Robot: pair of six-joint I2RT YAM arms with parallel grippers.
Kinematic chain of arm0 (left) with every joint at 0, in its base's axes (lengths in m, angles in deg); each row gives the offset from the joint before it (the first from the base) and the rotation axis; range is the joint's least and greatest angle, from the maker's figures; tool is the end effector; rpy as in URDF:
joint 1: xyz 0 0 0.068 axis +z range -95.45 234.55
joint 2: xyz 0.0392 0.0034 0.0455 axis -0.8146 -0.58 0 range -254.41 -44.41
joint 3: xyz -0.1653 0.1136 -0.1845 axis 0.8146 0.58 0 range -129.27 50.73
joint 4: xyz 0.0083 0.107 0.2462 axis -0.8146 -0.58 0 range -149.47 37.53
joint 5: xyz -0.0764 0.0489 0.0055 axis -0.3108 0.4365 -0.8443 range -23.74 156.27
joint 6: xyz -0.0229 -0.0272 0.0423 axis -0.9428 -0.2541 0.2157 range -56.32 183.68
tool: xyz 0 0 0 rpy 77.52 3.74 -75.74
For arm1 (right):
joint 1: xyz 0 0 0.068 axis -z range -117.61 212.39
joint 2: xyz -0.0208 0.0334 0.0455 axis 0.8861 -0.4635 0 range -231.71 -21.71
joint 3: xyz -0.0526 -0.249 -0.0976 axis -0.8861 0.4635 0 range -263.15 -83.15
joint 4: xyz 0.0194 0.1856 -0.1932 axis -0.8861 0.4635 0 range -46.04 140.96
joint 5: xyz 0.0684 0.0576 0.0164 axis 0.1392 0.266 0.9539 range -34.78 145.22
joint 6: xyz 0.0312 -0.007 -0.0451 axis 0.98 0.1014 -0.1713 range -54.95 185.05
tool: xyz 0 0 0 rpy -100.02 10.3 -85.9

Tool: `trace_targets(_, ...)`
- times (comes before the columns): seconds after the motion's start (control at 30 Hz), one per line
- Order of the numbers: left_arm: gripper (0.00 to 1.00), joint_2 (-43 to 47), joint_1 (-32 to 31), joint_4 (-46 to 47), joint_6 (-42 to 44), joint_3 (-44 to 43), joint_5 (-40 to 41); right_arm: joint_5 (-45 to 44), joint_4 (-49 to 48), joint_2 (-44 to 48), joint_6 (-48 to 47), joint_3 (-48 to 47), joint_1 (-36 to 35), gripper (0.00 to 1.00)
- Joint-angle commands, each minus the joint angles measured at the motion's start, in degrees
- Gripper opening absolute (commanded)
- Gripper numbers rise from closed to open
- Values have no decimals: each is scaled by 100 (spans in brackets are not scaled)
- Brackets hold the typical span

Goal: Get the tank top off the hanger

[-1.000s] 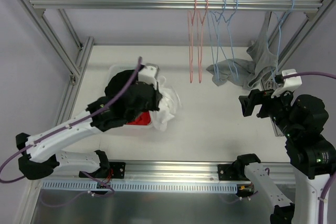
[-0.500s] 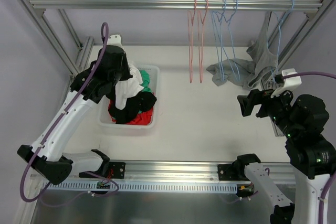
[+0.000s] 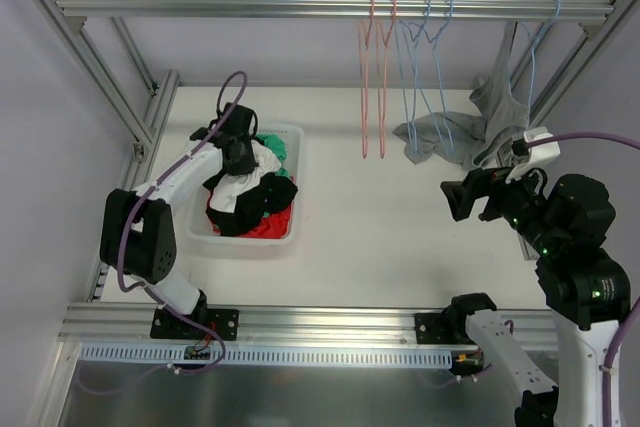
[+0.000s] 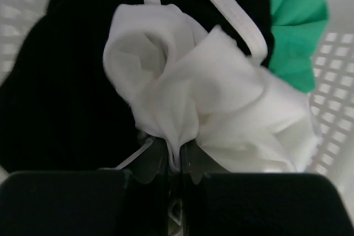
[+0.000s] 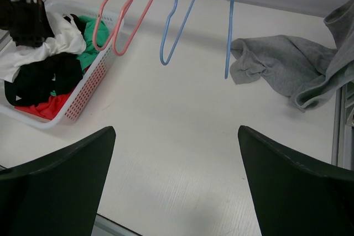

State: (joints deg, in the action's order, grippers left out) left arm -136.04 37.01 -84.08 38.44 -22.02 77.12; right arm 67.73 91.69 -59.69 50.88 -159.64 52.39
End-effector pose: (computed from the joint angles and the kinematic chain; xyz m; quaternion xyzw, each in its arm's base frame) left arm 0.3421 -0.1006 0.2665 -0.0947 0.9327 -0.0398 0.3457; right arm 0.0790 0.0222 0.4622 -0.2275 0.7255 0.0594 0.6468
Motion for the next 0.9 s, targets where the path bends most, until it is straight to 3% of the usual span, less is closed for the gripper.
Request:
trace_targets(0.0, 0, -82, -13, 620, -481, 872, -452, 252, -439, -122, 11, -85, 24, 100)
trace_targets(0.23, 0, -250, -21, 1281, -1167, 1878, -75, 489, -633, -306, 99, -138, 24, 100)
trace_targets(0.4, 0, 530, -13, 1211, -1746, 2151, 654, 208, -484, -631, 64, -375, 24, 99)
trace_targets(0.5, 14, 1006, -13, 1184, -2072, 2213, 962, -143, -124, -1167, -24, -963, 33, 100)
trace_targets(0.6, 13, 1174, -13, 1184, -2179, 2116, 1051, -206, 52, -1633, -15, -1604, 86, 99)
trace_targets(0.7, 30, 1148, -13, 1175, -2100, 1906, 867, -196, 219, -2045, -33, -2237, 182, 99)
trace_targets(0.73, 40, 1157, -13, 1167, -2065, 1861, 814, -223, 359, -2151, -41, -2404, 261, 99)
trace_targets(0.83, 51, 1384, -13, 1140, -1924, 1747, 682, -398, 719, -2642, -103, -3081, 489, 99)
trace_targets(0.87, 62, 1603, -13, 1123, -1863, 1721, 673, -416, 790, -2767, -120, -3257, 673, 100)
